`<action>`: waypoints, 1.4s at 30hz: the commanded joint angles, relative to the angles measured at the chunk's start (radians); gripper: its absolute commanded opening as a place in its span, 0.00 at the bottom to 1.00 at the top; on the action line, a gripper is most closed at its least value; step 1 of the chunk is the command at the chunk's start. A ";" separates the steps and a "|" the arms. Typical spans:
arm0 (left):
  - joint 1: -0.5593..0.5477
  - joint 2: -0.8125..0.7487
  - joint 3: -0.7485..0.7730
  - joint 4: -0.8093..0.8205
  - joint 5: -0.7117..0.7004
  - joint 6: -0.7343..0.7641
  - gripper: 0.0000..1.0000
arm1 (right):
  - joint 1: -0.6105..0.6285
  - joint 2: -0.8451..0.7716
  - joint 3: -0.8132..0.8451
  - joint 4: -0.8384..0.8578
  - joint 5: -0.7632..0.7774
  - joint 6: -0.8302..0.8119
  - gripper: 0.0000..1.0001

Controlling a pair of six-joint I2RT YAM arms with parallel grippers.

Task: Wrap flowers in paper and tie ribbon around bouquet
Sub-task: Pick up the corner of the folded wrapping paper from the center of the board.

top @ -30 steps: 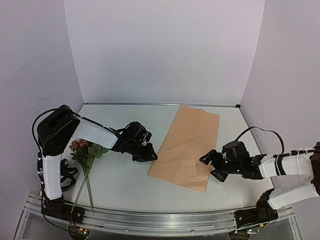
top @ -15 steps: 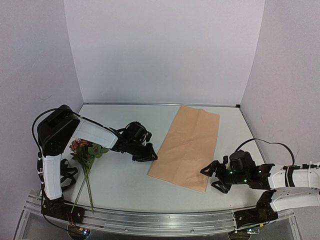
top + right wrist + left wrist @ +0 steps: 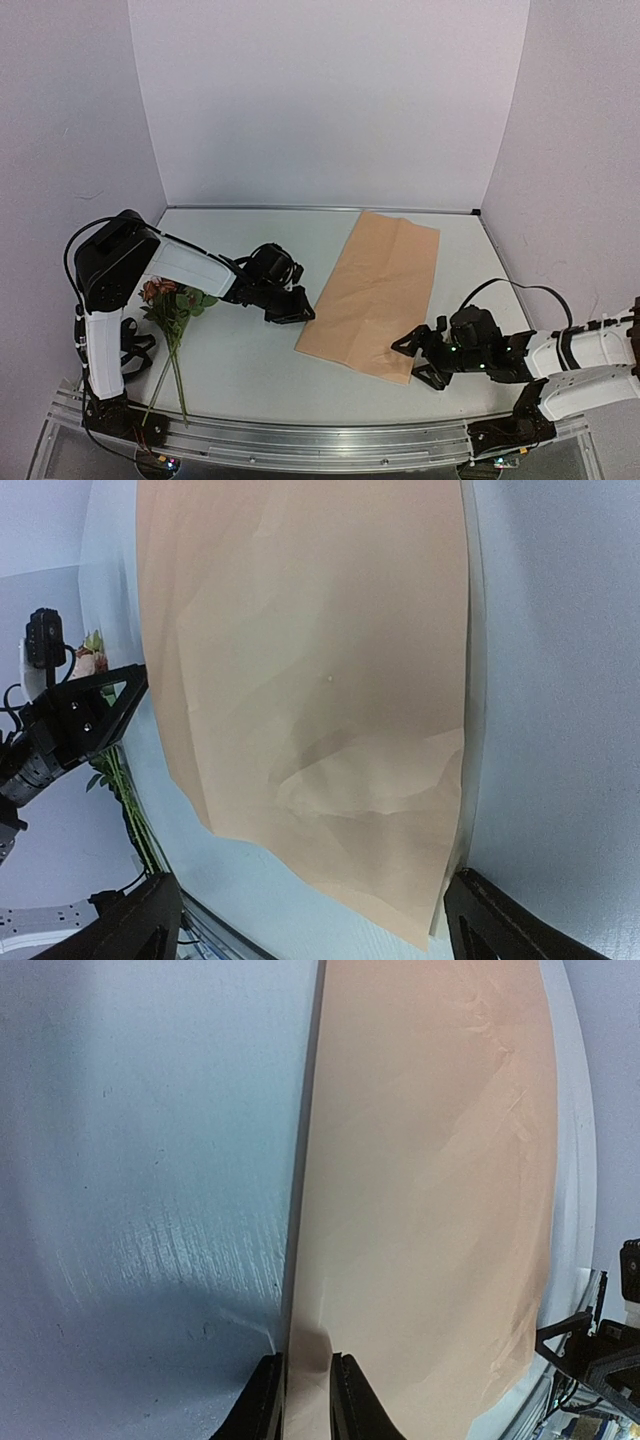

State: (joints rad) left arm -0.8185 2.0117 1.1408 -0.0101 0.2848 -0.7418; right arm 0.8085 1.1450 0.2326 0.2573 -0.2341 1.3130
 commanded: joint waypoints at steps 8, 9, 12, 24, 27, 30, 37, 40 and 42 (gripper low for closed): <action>-0.003 -0.005 -0.014 -0.075 -0.023 -0.010 0.19 | 0.008 -0.008 -0.003 0.009 0.018 0.025 0.87; -0.004 -0.006 -0.015 -0.074 -0.024 -0.010 0.19 | 0.008 -0.009 0.000 0.010 0.020 0.027 0.86; -0.003 -0.005 -0.016 -0.072 -0.023 -0.012 0.19 | 0.008 -0.010 0.010 0.012 0.023 0.034 0.83; -0.004 -0.005 -0.021 -0.060 -0.016 -0.016 0.19 | 0.008 0.050 0.025 0.083 0.059 0.066 0.46; -0.003 -0.009 -0.025 -0.056 -0.018 -0.017 0.20 | 0.008 0.047 0.032 0.077 0.065 0.064 0.26; -0.003 -0.020 -0.032 -0.050 -0.021 -0.021 0.22 | 0.010 0.036 0.064 0.018 0.070 0.036 0.07; -0.001 -0.093 -0.022 -0.050 -0.022 0.007 0.34 | 0.037 -0.025 0.326 -0.399 0.180 -0.169 0.00; -0.001 -0.159 -0.053 -0.013 -0.008 0.047 0.40 | 0.040 0.012 0.434 -0.475 0.174 -0.219 0.00; -0.003 -0.231 -0.091 0.033 0.004 0.091 0.45 | 0.041 0.061 0.510 -0.526 0.159 -0.235 0.00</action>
State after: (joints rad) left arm -0.8192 1.9351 1.0953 -0.0263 0.2779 -0.7341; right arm 0.8420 1.1495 0.5992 -0.0963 -0.1049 1.1831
